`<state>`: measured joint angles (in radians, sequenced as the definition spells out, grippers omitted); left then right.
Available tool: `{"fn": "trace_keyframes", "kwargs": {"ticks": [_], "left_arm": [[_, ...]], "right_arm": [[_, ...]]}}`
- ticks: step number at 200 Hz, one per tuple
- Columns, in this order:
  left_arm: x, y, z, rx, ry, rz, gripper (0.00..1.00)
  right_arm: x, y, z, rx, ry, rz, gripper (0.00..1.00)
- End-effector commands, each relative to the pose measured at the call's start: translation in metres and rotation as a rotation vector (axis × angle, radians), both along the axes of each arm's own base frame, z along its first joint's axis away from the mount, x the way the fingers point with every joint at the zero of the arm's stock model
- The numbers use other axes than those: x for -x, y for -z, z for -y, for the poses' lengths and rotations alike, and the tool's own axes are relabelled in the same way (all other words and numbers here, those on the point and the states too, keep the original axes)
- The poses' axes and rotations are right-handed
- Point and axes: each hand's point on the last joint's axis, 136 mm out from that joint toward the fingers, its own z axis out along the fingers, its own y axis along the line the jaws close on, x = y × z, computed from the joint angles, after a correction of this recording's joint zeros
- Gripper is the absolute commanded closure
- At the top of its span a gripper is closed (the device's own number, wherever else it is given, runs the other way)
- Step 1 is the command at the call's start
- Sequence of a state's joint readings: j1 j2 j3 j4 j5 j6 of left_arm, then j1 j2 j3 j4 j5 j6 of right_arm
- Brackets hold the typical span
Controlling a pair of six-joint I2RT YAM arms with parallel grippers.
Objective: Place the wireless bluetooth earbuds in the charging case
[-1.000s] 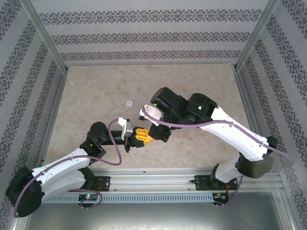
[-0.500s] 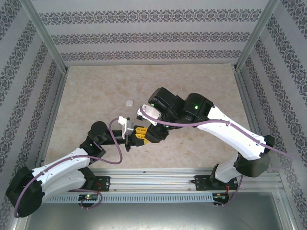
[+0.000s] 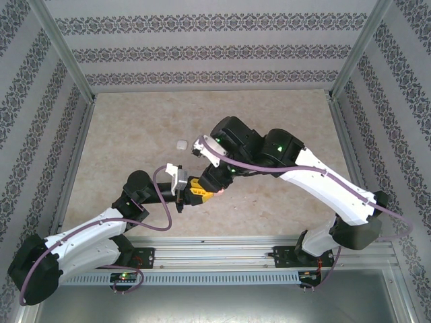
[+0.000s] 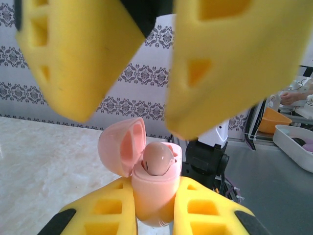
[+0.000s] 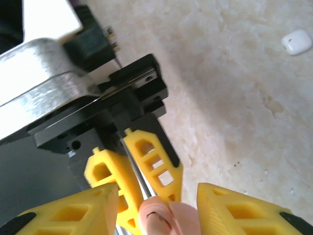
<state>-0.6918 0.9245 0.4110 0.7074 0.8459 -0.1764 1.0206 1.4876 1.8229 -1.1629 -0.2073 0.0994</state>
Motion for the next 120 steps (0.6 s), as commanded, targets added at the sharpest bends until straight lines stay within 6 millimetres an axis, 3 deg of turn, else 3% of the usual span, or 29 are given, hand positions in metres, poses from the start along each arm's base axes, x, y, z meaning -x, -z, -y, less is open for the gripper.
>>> {"fn": "trace_keyframes", "kwargs": {"ticks": [1, 37, 67, 98, 120], "left_arm": [[0.007, -0.025, -0.001, 0.057, 0.025, 0.083, 1.0], [-0.002, -0.021, -0.003, 0.05, -0.034, 0.074, 1.0], [-0.016, -0.014, -0.01, 0.035, -0.144, 0.081, 1.0], [-0.031, -0.007, -0.023, 0.007, -0.278, 0.057, 1.0], [-0.039, 0.002, -0.033, -0.02, -0.364, 0.04, 1.0]], "right_arm": [[-0.007, -0.008, 0.003, -0.03, 0.058, 0.015, 0.54], [-0.019, -0.032, 0.014, -0.104, 0.171, 0.044, 0.55], [-0.05, -0.038, 0.048, -0.108, 0.403, 0.08, 0.55], [-0.089, -0.009, 0.092, -0.048, 0.681, 0.03, 0.55], [-0.108, 0.022, 0.102, 0.023, 0.744, -0.008, 0.55]]}}
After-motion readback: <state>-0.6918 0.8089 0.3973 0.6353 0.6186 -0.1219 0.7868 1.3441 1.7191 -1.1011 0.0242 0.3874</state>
